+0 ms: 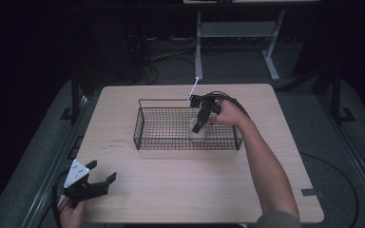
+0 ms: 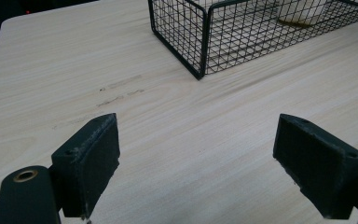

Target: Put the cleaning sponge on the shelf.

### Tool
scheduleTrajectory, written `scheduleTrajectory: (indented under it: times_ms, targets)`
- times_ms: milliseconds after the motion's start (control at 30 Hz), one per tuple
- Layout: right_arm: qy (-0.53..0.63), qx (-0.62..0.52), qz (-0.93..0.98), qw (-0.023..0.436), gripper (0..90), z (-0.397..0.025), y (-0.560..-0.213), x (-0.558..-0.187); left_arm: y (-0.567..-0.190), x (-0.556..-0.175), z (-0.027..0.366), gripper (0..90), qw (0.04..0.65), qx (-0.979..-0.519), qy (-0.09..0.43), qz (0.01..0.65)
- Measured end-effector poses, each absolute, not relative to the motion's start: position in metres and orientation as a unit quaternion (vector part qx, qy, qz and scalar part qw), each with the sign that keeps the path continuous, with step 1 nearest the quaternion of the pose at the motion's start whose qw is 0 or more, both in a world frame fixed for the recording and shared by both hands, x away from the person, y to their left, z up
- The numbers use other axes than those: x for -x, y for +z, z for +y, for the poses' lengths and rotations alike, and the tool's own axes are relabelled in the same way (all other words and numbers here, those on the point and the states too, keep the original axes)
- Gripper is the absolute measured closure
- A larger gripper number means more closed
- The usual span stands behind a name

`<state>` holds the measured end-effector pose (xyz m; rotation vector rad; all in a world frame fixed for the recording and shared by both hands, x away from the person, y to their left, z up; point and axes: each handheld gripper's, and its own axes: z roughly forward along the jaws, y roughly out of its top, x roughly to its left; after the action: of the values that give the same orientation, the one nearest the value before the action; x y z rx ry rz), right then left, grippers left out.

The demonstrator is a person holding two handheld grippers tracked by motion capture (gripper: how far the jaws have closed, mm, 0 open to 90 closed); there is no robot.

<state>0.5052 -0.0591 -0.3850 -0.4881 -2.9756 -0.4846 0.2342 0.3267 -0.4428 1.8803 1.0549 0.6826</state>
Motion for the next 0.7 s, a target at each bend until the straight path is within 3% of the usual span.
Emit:
scheduleTrajectory:
  times_ms: [700]
  targets:
    - [-0.189,0.156,-0.969,0.025,18.1,-0.064,-0.359,-0.495,-0.443,-0.235,0.325,13.7,0.425,-0.754,0.273,0.421]
